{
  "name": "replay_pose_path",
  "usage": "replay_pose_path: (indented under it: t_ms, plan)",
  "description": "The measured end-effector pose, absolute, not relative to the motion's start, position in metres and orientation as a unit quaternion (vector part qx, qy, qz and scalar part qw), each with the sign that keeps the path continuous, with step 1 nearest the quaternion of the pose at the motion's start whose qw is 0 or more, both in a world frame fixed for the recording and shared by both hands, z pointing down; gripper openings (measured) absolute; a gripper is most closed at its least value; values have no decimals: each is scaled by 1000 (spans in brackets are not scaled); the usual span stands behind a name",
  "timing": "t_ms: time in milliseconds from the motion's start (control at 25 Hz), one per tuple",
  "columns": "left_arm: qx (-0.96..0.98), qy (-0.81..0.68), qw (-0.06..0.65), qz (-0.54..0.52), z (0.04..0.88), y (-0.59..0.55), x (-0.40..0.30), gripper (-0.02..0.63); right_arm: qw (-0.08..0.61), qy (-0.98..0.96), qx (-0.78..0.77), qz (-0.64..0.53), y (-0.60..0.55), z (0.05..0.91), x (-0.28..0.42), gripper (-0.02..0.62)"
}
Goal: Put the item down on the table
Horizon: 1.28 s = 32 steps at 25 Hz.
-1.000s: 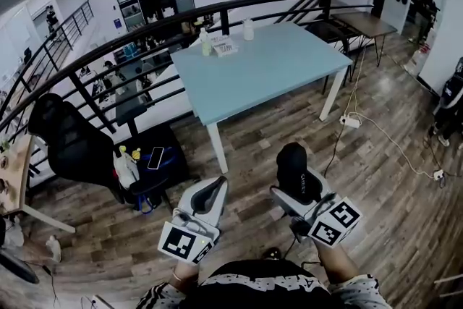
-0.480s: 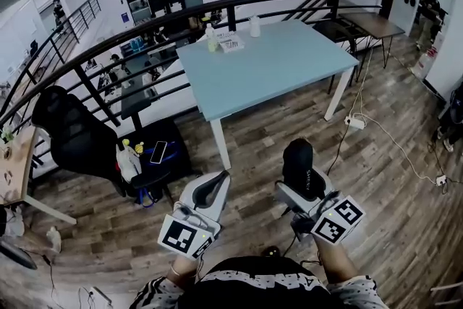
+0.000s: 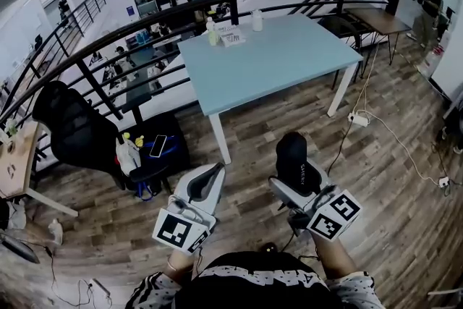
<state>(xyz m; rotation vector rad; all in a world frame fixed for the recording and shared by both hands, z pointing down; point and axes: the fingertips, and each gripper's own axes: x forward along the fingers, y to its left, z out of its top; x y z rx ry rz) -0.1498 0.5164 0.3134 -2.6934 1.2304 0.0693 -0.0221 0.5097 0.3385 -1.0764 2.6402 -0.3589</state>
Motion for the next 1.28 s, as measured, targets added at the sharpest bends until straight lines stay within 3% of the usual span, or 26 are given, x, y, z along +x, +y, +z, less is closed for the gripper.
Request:
replay_pose_path:
  t_ms: [560,1280]
  plan:
    - [-902,421,93,11,323,498,-86,0,142,915,-350,-139,489,349,30,387]
    - [-902,423,87,-9,336,481,-66,0,168,907,-359,-142,465,346,65,387]
